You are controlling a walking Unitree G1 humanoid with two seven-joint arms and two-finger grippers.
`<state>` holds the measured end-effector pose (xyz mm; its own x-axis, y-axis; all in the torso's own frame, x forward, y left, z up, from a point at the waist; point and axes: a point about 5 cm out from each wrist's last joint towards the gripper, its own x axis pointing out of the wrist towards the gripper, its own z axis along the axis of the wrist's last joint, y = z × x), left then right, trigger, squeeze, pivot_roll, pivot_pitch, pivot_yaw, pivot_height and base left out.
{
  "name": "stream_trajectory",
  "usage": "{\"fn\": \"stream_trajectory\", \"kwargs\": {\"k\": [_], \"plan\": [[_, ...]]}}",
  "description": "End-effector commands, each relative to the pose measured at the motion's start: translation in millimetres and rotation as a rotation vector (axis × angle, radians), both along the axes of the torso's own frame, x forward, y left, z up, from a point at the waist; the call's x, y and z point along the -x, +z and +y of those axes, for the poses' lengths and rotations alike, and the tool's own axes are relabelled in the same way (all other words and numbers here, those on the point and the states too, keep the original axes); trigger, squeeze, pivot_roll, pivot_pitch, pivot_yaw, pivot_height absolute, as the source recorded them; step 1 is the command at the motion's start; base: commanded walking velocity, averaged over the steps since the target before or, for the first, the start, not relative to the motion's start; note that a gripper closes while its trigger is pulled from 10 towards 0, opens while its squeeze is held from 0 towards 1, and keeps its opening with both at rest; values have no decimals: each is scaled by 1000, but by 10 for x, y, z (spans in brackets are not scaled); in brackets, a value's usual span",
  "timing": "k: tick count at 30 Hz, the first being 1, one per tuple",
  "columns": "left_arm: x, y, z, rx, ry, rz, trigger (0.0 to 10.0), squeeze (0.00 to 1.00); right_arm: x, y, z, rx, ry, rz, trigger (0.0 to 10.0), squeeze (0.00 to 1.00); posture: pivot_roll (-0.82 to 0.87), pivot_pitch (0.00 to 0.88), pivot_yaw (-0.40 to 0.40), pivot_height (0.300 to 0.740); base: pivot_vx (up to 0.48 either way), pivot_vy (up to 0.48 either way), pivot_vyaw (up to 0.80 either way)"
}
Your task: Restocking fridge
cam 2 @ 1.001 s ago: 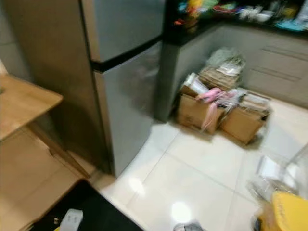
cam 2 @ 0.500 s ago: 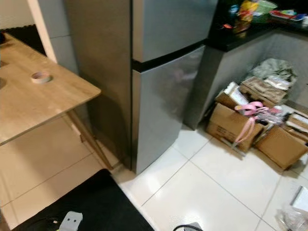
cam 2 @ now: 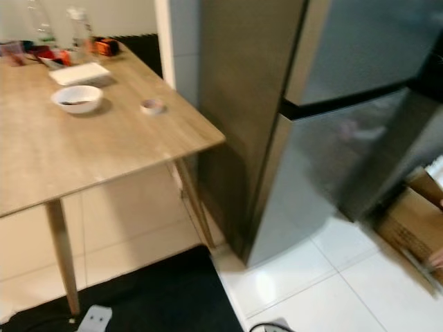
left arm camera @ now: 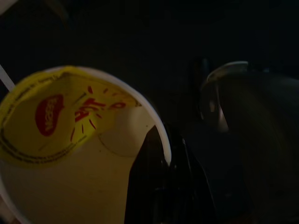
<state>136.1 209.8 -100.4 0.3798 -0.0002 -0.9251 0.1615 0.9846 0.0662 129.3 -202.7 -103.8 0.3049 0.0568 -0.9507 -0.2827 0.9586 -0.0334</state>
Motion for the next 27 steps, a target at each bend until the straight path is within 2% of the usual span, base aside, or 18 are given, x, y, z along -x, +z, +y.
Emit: {"fn": "stream_trajectory", "kwargs": {"k": [1,4,10,27], "plan": [[110,-52,-81,15,-26,52,10000,0,11,-3,-5,3,-1,1,10000,0,9,0,-67,740,0,0,756],[105,-50,-86,18,-37,53,10000,0,5,-1,-10,11,-4,-5,10000,0,9,0,-67,740,0,0,756],[105,-51,-96,24,-48,56,10000,0,-2,2,-37,56,15,-7,10000,0,9,0,-67,740,0,-152,0],[105,-53,-111,33,-52,61,10000,0,-1,3,-39,52,25,-1,10000,0,8,0,-69,740,0,-464,0]]}}
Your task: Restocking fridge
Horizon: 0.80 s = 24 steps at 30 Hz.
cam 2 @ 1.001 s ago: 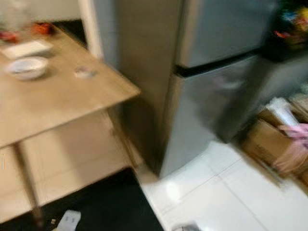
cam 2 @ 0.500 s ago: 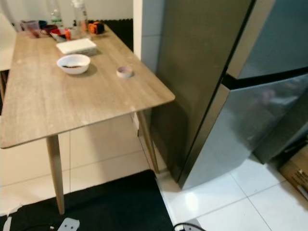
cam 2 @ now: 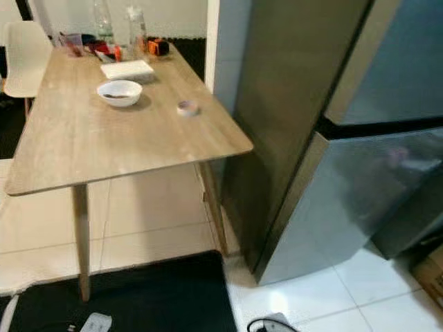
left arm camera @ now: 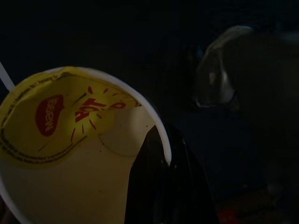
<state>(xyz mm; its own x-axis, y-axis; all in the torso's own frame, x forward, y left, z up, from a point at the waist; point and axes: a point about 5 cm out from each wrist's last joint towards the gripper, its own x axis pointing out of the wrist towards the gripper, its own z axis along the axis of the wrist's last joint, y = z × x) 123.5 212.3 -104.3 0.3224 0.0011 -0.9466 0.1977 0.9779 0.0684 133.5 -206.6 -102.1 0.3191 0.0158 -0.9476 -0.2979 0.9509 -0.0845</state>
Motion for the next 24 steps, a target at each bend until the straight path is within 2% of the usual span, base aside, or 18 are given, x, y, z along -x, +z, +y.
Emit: {"fn": "stream_trajectory", "kwargs": {"k": [1,10,24], "plan": [[-21,-14,-137,48,-18,1,10000,0,42,-14,0,4,8,15,10000,0,8,0,-69,740,0,-465,0],[-15,-15,-135,52,-19,3,10000,0,43,-15,17,-19,11,13,10000,0,9,0,-68,740,0,-465,0],[-1,-17,-121,47,-25,6,10000,0,55,-20,10,7,15,12,10000,0,7,0,-64,740,0,-464,720]]}}
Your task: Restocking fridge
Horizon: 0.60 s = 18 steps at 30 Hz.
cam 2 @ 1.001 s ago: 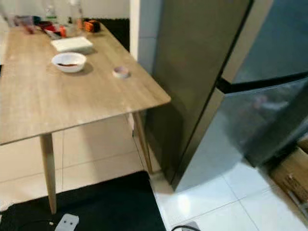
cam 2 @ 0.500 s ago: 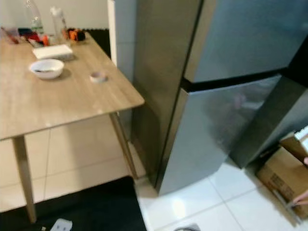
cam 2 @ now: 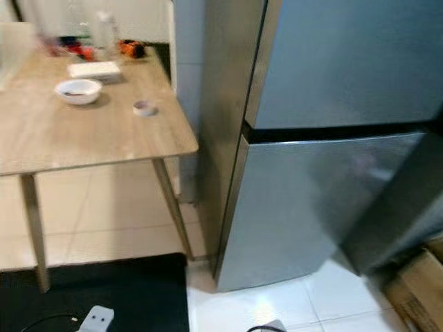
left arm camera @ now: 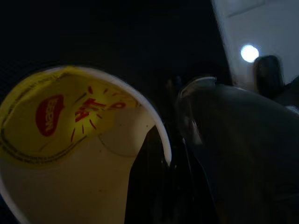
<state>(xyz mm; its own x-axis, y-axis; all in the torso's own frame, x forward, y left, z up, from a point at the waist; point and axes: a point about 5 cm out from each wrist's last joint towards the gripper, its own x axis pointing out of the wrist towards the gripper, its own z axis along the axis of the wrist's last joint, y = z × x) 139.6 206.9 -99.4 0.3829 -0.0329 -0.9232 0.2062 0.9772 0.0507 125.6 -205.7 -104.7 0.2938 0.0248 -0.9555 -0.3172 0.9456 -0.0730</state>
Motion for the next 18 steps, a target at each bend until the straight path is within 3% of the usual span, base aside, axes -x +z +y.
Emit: {"fn": "stream_trajectory", "kwargs": {"k": [1,9,18], "plan": [[161,-67,-67,15,-14,71,10000,0,-24,6,1,11,-3,-14,10000,0,7,0,-64,740,0,-461,0],[158,-65,-56,0,-17,66,10000,0,-28,8,-5,21,-6,-25,10000,0,7,0,-64,740,0,-52,0],[141,-60,-57,2,-13,60,10000,0,-133,54,-8,36,-50,-169,10000,0,1,0,-60,740,0,0,0]]}}
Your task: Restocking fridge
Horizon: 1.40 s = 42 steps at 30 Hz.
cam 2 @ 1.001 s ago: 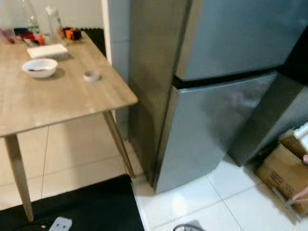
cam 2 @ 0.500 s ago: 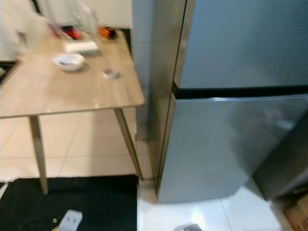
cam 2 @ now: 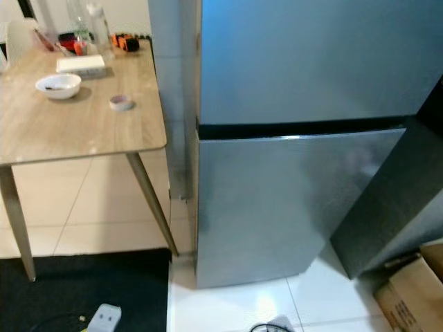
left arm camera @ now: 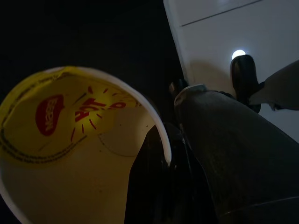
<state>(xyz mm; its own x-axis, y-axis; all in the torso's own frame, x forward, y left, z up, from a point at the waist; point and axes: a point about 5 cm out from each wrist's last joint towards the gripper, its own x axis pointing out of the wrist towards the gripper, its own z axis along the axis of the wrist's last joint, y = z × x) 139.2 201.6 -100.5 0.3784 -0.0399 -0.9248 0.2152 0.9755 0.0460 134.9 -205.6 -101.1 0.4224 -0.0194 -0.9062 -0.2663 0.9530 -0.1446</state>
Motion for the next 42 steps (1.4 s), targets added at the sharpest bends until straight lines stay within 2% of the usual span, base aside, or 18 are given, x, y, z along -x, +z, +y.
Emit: {"fn": "stream_trajectory", "kwargs": {"k": [1,5,8,9,13,16,18,19,21,22,24,26,27,30,33,36,37,42], "plan": [[133,-47,-7,1,-6,55,10000,0,-60,28,-8,9,-1,-50,10000,0,-1,0,-60,740,0,0,0],[127,-45,-12,1,-27,58,10000,0,-378,195,-161,31,35,-153,10000,0,-1,0,-60,740,0,-311,0],[116,-42,-8,-5,-27,54,10000,0,-827,482,-275,11,81,-300,10000,0,-3,0,-58,740,0,-469,0],[116,-42,-8,-5,-27,54,10000,0,-827,482,-275,11,81,-300,10000,0,-3,0,-58,740,0,-469,0],[114,-40,9,-22,-27,53,10000,0,-1250,790,-33,-191,313,-380,10000,0,-7,0,-52,740,0,-117,0],[116,-40,12,-23,-30,54,10000,0,-1334,882,49,-263,389,-402,10000,0,-7,0,-51,740,0,0,0],[120,-40,16,-23,-28,54,10000,0,-1470,1077,190,-417,525,-442,10000,0,-6,0,-51,740,0,0,0],[120,-40,16,-23,-28,54,10000,0,-1470,1077,190,-417,525,-442,10000,0,-6,0,-51,740,0,0,0],[122,-40,20,-25,-31,54,10000,0,-1520,1251,309,-622,671,-391,10000,0,-7,0,-49,740,0,0,0],[122,-40,20,-25,-31,54,10000,0,-1520,1251,309,-622,671,-391,10000,0,-7,0,-49,740,0,0,0],[121,-40,22,-27,-33,52,10000,0,-1580,1525,422,-821,814,-392,10000,945,-7,0,-49,740,0,0,0],[122,-40,22,-28,-33,52,10000,0,-1595,1653,463,-884,872,-409,10000,1000,-3,0,-55,740,0,0,0],[125,-41,22,-29,-32,52,10000,0,-1641,1970,556,-984,971,-484,10000,1000,-3,0,-55,740,0,0,0],[127,-42,23,-30,-34,55,10000,0,-1686,2222,630,-1019,1047,-556,10000,1000,-3,0,-55,740,0,0,0],[129,-42,24,-31,-35,57,10000,0,-1739,2403,680,-1007,1099,-628,10000,1000,-3,0,-55,740,0,0,0],[130,-42,30,-34,-33,58,10000,0,-1892,2558,737,-897,1106,-714,10000,1000,5,0,-56,740,0,0,0],[127,-41,34,-36,-33,58,10000,0,-1975,2570,759,-816,1103,-721,10000,0,5,0,-55,740,0,0,0],[115,-36,42,-41,-32,52,10000,0,-2168,2587,799,-595,1057,-720,10000,0,14,0,-59,740,0,0,0]]}}
